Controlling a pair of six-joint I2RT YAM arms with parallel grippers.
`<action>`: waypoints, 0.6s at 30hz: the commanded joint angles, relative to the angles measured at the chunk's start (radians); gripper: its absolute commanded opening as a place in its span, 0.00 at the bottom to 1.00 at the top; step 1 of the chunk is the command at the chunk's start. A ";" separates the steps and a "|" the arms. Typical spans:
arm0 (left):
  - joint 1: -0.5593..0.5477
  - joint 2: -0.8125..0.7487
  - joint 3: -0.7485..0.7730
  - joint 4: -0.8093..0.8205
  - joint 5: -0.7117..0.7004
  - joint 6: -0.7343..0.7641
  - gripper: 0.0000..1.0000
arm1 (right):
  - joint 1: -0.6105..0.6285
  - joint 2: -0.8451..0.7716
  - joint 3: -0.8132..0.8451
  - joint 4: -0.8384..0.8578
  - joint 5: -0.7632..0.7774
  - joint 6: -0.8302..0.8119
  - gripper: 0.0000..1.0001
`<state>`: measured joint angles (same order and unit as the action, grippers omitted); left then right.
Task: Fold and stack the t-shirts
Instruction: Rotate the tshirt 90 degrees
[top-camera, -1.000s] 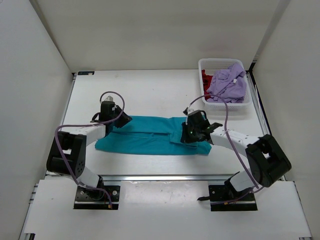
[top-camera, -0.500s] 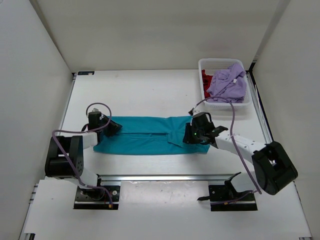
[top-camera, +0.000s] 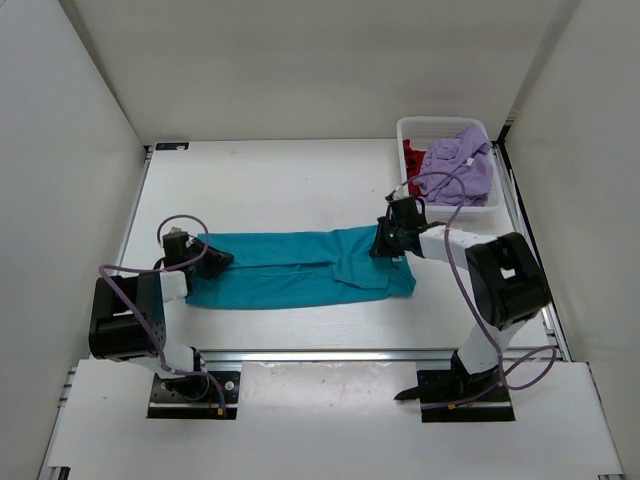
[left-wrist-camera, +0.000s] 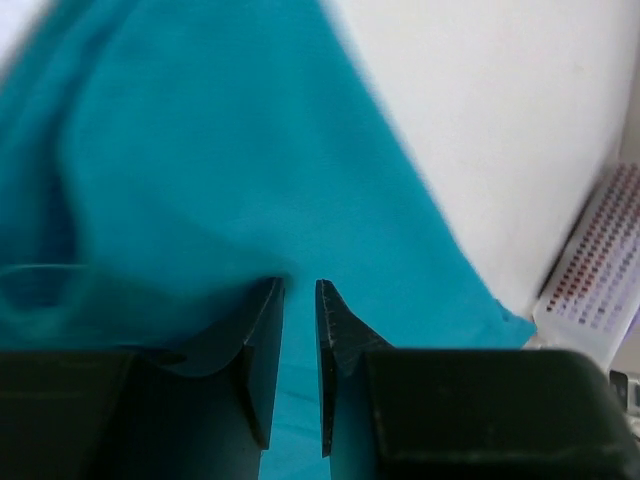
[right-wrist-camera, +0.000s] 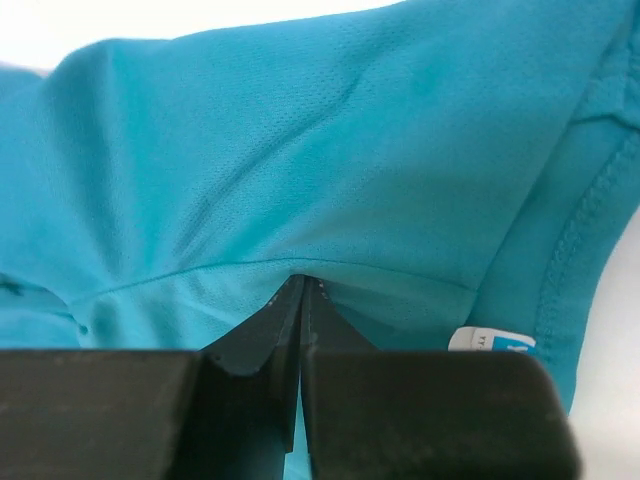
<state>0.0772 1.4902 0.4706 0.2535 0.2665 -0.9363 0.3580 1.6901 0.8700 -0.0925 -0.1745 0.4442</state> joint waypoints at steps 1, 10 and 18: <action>0.052 -0.002 -0.059 0.069 0.082 -0.071 0.30 | 0.007 0.107 0.102 0.008 -0.022 -0.019 0.00; -0.003 -0.172 -0.009 -0.057 0.013 0.016 0.33 | -0.028 0.528 0.736 -0.257 -0.080 -0.107 0.00; -0.066 -0.277 -0.012 -0.148 -0.010 0.091 0.34 | -0.120 1.083 1.897 -0.663 -0.178 -0.061 0.00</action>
<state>0.0284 1.2594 0.4683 0.1555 0.2699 -0.8925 0.3077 2.7174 2.5435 -0.5865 -0.2764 0.3443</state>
